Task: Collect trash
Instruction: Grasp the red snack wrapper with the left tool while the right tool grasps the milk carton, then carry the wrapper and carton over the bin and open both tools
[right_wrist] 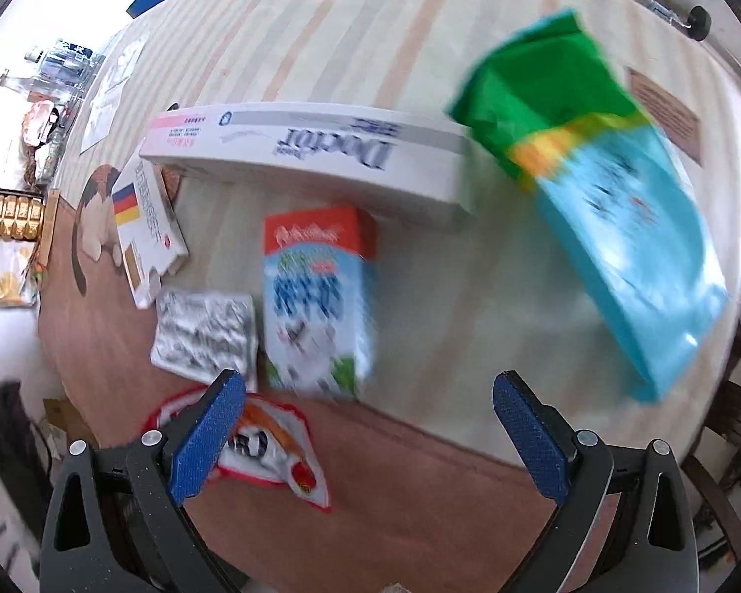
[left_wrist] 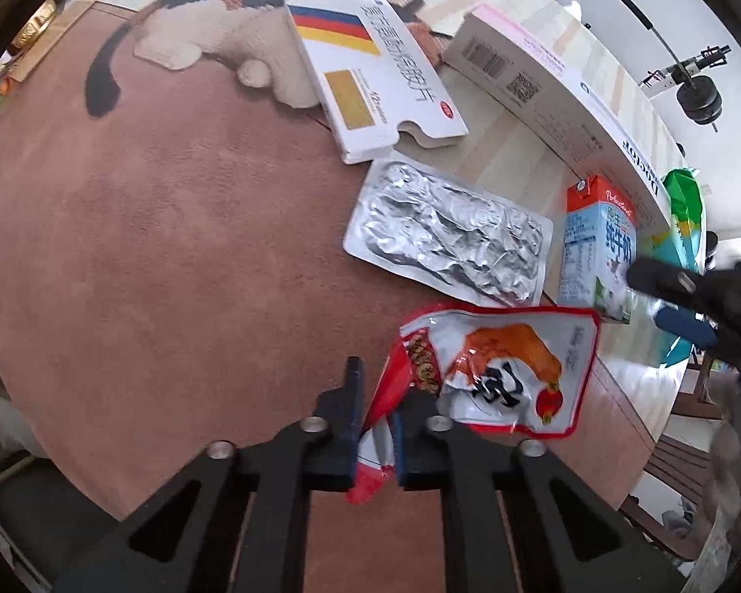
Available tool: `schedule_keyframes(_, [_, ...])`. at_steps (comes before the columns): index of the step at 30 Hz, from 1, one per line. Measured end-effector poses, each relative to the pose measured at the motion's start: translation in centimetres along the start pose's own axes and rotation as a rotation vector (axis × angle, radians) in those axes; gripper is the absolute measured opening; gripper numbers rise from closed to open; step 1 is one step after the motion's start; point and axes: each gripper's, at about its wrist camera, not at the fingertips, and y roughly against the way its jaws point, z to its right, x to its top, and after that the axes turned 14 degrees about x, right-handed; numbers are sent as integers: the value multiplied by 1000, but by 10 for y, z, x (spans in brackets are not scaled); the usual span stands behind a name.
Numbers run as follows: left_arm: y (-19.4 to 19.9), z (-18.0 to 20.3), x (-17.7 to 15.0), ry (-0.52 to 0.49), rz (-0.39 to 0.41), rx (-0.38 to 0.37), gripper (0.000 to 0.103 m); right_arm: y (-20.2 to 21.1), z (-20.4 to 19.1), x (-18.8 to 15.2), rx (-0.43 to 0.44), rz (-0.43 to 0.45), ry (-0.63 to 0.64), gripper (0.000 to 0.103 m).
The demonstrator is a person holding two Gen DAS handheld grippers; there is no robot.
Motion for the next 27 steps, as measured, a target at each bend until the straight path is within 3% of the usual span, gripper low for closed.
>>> schedule_keyframes(5, [23,-15,-12,22,64,55,0,-31,-12,16,-32,-5,-1,98])
schedule_keyframes(8, [40,-22,-23,33,106,92,0,-37,-18,17,0,13,13,68])
schedule_keyframes(9, [45,-25,-26,41,113,93,0,-36,-24,15,-8,24,36,64])
schedule_keyframes(11, [55,-31,-31,53,129,102,0,-33,-32,11,-38,39,69,62])
schedule_keyframes(21, [96,-65,-60,95,220,111,0,-9,-50,-37,-2,31,121,59])
schedule_keyframes(27, [126,-98,-104,128,278,130,0,19,-74,-85,41,50,170,58])
